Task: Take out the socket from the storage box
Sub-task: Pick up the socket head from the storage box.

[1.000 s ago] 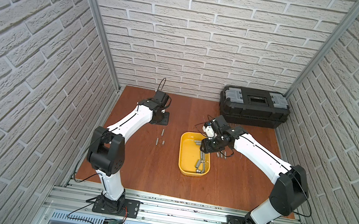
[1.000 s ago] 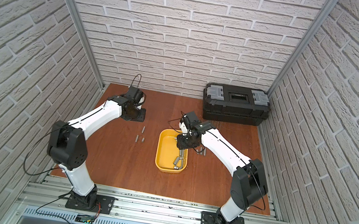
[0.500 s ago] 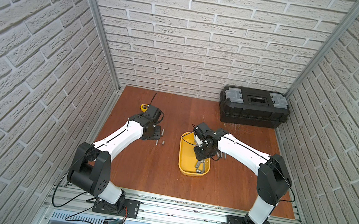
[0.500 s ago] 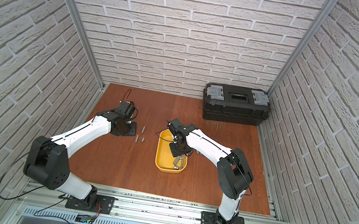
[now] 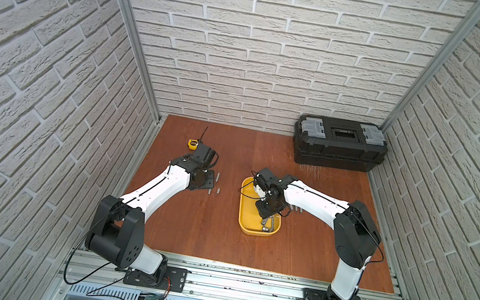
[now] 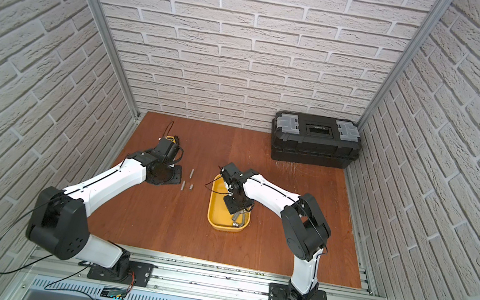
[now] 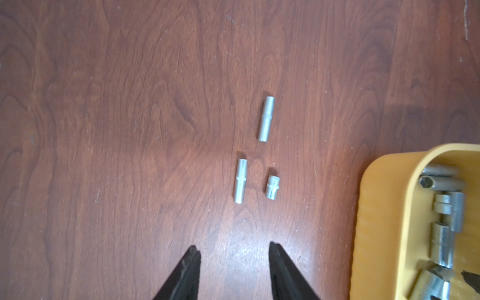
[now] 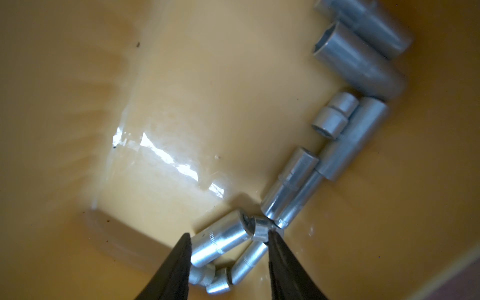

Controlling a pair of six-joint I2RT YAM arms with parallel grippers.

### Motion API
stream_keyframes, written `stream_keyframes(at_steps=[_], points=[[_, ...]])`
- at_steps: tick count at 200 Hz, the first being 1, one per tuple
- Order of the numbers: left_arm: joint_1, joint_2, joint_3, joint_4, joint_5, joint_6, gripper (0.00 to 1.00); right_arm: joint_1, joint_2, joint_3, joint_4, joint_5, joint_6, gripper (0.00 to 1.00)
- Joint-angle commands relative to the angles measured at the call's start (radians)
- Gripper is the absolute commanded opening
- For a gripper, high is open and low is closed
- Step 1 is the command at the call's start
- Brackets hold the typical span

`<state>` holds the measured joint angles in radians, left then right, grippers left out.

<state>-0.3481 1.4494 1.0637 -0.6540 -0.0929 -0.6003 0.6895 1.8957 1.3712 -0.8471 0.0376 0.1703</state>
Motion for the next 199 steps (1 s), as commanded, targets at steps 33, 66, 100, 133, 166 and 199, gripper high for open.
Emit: stream_keyframes(at_steps=[33,66,100,133,166,199], points=[[-0.007,-0.026,-0.016,0.019,-0.013,-0.013,0.48,0.009,0.036,-0.014,0.018,-0.017,-0.122,0.49],[-0.006,-0.024,-0.016,0.019,-0.013,-0.015,0.48,0.009,0.048,-0.021,0.02,-0.012,-0.153,0.49],[-0.008,-0.024,-0.015,0.02,-0.013,-0.015,0.48,0.01,0.06,-0.027,0.013,-0.013,-0.178,0.48],[-0.007,-0.017,-0.006,0.018,-0.012,-0.015,0.49,0.01,0.069,-0.031,0.001,-0.02,-0.202,0.48],[-0.006,-0.008,0.0,0.017,-0.008,-0.014,0.49,0.01,0.075,-0.028,-0.006,-0.022,-0.218,0.41],[-0.007,-0.011,-0.005,0.017,-0.01,-0.016,0.5,0.011,0.073,-0.031,0.005,-0.013,-0.212,0.28]])
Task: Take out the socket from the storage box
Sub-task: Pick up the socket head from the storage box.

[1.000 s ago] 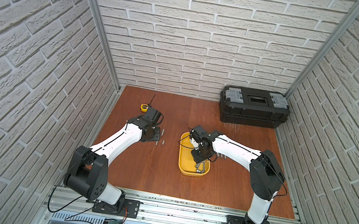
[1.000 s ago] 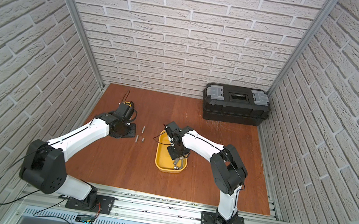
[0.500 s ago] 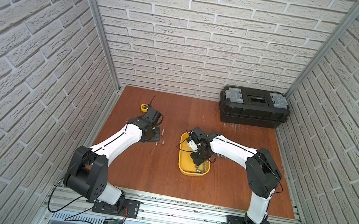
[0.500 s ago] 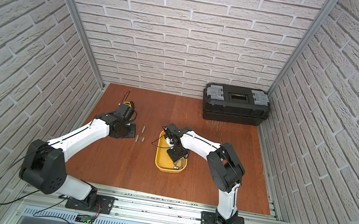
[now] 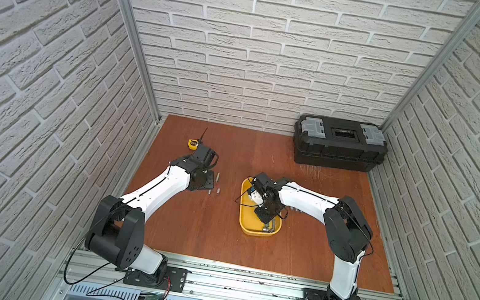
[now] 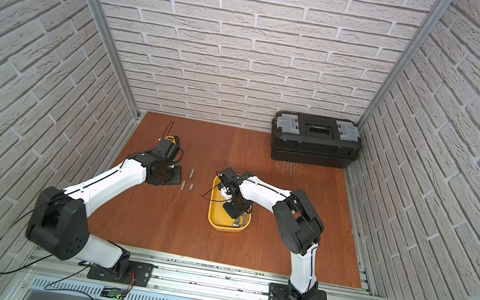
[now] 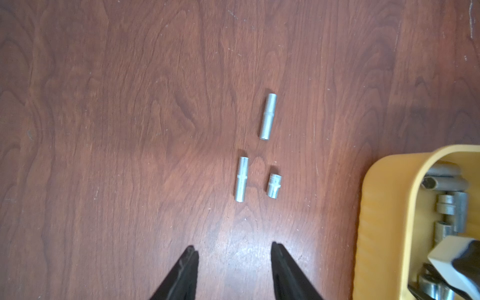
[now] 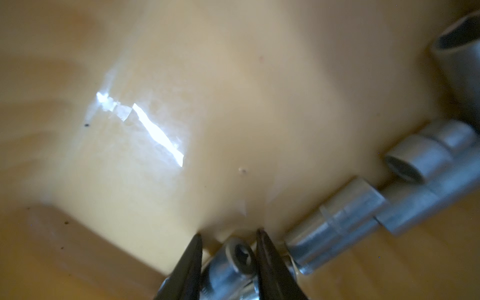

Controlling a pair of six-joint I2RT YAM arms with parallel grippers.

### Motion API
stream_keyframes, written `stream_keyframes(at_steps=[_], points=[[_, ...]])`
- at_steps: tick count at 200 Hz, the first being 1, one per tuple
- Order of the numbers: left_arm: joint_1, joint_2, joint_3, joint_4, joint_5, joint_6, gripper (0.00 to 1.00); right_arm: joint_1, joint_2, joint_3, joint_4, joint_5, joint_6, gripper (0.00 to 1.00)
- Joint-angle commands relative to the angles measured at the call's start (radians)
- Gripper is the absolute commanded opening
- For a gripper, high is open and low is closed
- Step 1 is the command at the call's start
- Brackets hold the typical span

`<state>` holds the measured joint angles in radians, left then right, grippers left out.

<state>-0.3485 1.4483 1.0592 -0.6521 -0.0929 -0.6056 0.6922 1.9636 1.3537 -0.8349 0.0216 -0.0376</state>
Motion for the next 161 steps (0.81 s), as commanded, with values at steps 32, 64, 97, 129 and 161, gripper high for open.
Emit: stream_keyframes(at_steps=[32,64,97,129,161], points=[[-0.007,-0.011,-0.008,0.021,-0.01,-0.015,0.5,0.007,-0.022,-0.008,0.008,0.003,0.018,0.22],[-0.009,-0.012,-0.015,0.025,-0.011,-0.02,0.5,0.004,-0.038,0.018,0.03,-0.021,0.047,0.15],[-0.01,-0.016,-0.019,0.025,-0.013,-0.019,0.5,0.002,-0.028,0.053,0.043,-0.032,0.07,0.11],[-0.009,-0.019,-0.024,0.026,-0.015,-0.02,0.5,-0.003,-0.02,0.086,0.057,-0.032,0.095,0.08],[-0.01,-0.023,-0.027,0.026,-0.017,-0.02,0.5,-0.015,-0.018,0.12,0.065,-0.031,0.119,0.07]])
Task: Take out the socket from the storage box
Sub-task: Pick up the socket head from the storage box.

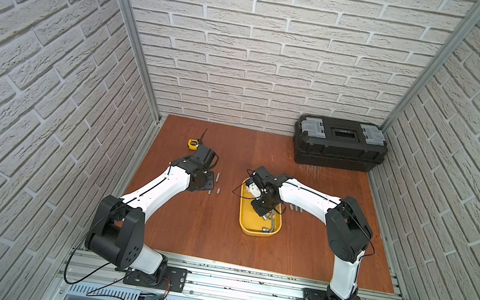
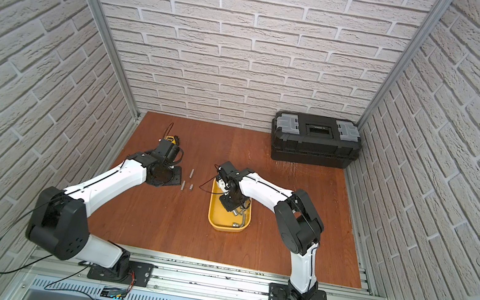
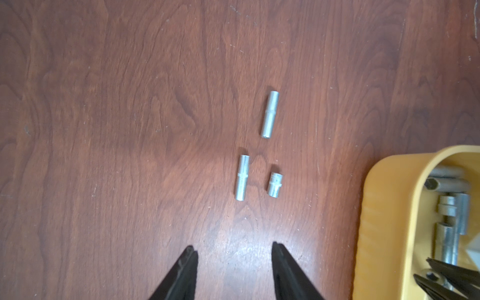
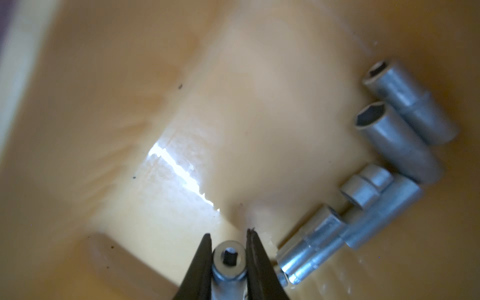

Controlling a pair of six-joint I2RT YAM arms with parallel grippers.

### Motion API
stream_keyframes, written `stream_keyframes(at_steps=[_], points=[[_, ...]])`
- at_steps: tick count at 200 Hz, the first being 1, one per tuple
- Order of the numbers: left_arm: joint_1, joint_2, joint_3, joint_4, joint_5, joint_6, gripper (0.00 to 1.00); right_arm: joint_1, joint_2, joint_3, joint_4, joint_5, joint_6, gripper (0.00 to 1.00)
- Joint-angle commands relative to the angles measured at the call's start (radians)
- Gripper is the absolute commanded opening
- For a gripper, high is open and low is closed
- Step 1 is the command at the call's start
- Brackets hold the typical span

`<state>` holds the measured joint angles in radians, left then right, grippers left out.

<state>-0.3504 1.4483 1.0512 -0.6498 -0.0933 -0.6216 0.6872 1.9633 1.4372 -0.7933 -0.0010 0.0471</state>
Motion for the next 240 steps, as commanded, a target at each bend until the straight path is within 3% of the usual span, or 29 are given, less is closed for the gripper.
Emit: stream_keyframes(at_steps=[1,116,184,240], points=[[-0.008,-0.023,-0.019,0.024,-0.016,-0.003,0.5,-0.01,-0.018,0.037,0.023,-0.009,0.034,0.06],[-0.008,-0.032,-0.034,0.029,-0.017,-0.007,0.5,-0.028,0.083,0.074,0.032,-0.028,0.058,0.05],[-0.009,-0.034,-0.034,0.027,-0.017,-0.007,0.5,-0.06,-0.029,0.137,-0.012,-0.045,0.07,0.05],[-0.01,-0.027,-0.026,0.027,-0.017,-0.003,0.51,-0.17,-0.146,0.147,-0.063,-0.027,0.08,0.04]])
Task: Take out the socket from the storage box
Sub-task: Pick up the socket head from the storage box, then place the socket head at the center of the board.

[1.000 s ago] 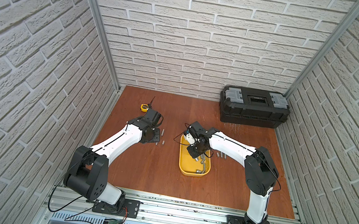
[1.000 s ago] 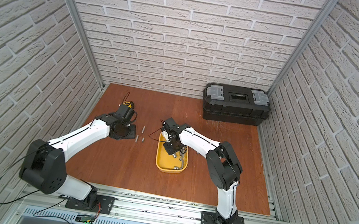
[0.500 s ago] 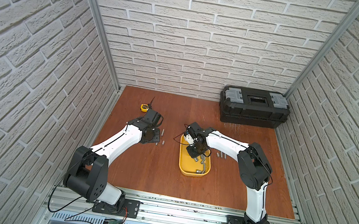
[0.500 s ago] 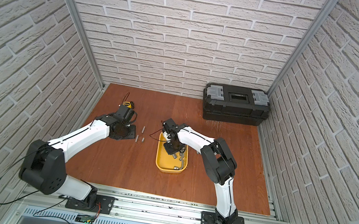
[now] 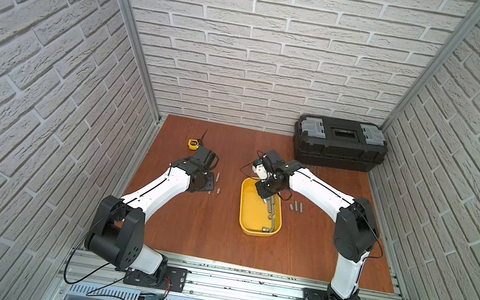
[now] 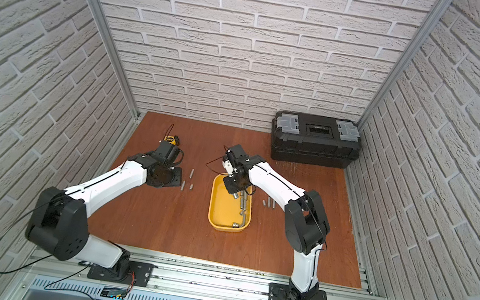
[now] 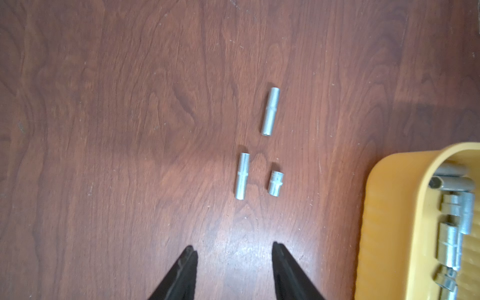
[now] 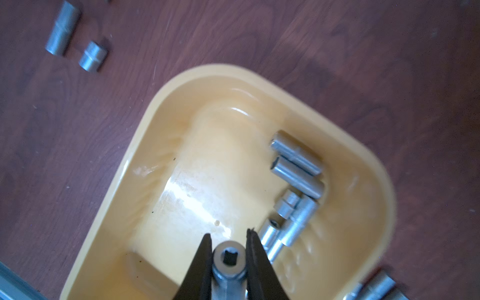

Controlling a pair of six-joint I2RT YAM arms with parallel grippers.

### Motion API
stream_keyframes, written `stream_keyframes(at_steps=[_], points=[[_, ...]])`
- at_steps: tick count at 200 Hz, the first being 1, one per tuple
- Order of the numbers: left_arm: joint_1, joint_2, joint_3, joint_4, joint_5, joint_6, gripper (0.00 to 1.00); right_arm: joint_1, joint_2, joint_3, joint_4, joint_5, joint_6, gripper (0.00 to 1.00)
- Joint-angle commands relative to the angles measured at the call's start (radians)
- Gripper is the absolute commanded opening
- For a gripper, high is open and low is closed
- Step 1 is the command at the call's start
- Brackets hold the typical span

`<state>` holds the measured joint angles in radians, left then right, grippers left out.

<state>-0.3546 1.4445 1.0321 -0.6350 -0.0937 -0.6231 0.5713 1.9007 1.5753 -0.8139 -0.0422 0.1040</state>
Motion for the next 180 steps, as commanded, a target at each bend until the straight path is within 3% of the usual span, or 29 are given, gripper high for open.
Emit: stream_keyframes(at_steps=[1,90,180], points=[[-0.005,-0.023,-0.008,0.013,-0.017,-0.001,0.51,-0.056,-0.085,0.009,-0.043,0.014,0.024,0.04],[-0.008,-0.021,-0.007,0.016,-0.011,0.002,0.51,-0.36,-0.182,-0.245,-0.022,0.032,0.108,0.04],[-0.008,-0.038,-0.017,0.008,-0.012,0.0,0.51,-0.465,-0.029,-0.282,0.013,0.056,0.131,0.04]])
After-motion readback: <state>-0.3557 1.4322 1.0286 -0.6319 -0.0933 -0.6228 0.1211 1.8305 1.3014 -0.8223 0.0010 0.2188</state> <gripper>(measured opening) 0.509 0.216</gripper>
